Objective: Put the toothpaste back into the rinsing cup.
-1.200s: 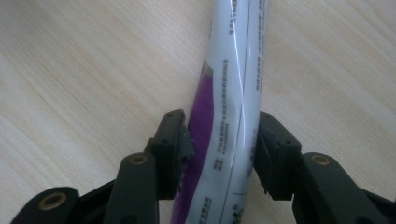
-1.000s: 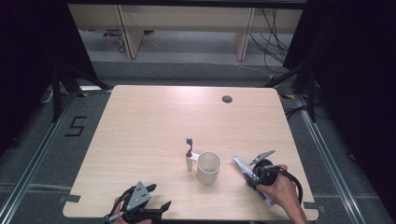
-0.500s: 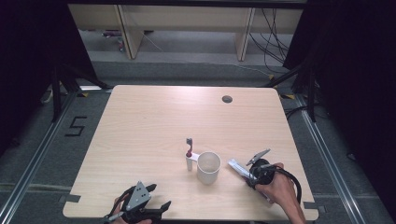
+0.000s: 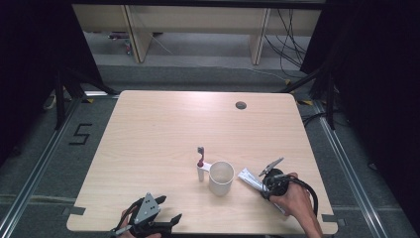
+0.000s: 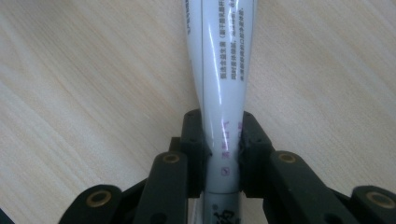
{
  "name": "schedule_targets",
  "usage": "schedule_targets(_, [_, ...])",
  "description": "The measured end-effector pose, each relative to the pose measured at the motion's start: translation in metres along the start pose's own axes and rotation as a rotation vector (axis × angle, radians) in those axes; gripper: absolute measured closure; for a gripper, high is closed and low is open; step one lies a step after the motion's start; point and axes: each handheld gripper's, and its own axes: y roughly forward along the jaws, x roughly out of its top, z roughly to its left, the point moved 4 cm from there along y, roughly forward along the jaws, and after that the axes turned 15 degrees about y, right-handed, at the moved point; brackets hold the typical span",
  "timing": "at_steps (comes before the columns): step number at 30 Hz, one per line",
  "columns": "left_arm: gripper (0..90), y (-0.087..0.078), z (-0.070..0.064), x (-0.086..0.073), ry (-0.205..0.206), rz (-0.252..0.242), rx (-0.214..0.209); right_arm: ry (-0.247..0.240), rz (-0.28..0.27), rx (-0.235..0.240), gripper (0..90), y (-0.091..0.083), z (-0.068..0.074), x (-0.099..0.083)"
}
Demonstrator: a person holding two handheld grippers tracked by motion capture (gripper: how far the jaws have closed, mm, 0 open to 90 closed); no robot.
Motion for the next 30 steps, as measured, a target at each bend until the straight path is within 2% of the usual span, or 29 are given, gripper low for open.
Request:
schedule_targets(3, [22.3, -0.001, 0.001, 0.001, -0.005, -0.01, 0.006, -0.001, 0.005, -0.002, 76.3, 0.0, 0.003, -0.001])
schedule_targets(6, [22.4, -0.001, 0.001, 0.001, -0.005, -0.009, 0.006, -0.044, -0.004, -0.008, 76.4, 0.0, 0.001, 0.0])
schedule_targets(11, [22.3, -0.001, 0.0, 0.001, -0.002, -0.009, 0.004, -0.07, 0.004, -0.004, 76.6, -0.001, 0.003, -0.001])
schedule_targets(15, [22.3, -0.001, 0.001, 0.001, -0.003, -0.009, 0.005, -0.048, 0.001, 0.002, 76.6, -0.005, 0.003, -0.001])
schedule_targets(17, [22.4, -0.001, 0.0, 0.001, 0.0, -0.006, 0.004, -0.07, 0.016, 0.012, 76.6, -0.005, 0.002, -0.002])
schedule_targets(18, [22.4, -0.001, 0.0, 0.001, -0.002, -0.009, 0.002, -0.075, 0.004, 0.0, 76.6, -0.006, 0.002, -0.002])
schedule_targets(21, [22.4, -0.001, 0.0, 0.001, -0.001, -0.007, 0.002, -0.059, 0.011, 0.004, 76.7, -0.007, 0.003, -0.002])
schedule_targets(23, [22.4, -0.001, 0.001, 0.001, 0.002, 0.001, 0.003, -0.066, 0.009, 0.011, 76.6, -0.008, 0.002, -0.002])
schedule_targets(27, [22.4, -0.001, 0.0, 0.001, 0.0, -0.002, 0.002, -0.067, -0.017, 0.013, 76.7, -0.012, 0.0, -0.001])
schedule_targets(28, [22.4, -0.001, 0.0, 0.001, 0.0, -0.001, 0.001, -0.041, -0.011, 0.005, 76.7, -0.013, 0.0, -0.002])
schedule_targets(29, [22.4, -0.001, 0.0, 0.001, 0.0, -0.001, 0.001, -0.055, -0.021, 0.013, 76.7, -0.013, -0.001, -0.001])
schedule_targets(30, [22.4, -0.001, 0.0, 0.001, -0.001, -0.001, 0.001, -0.049, -0.025, 0.007, 76.8, -0.014, -0.002, -0.001])
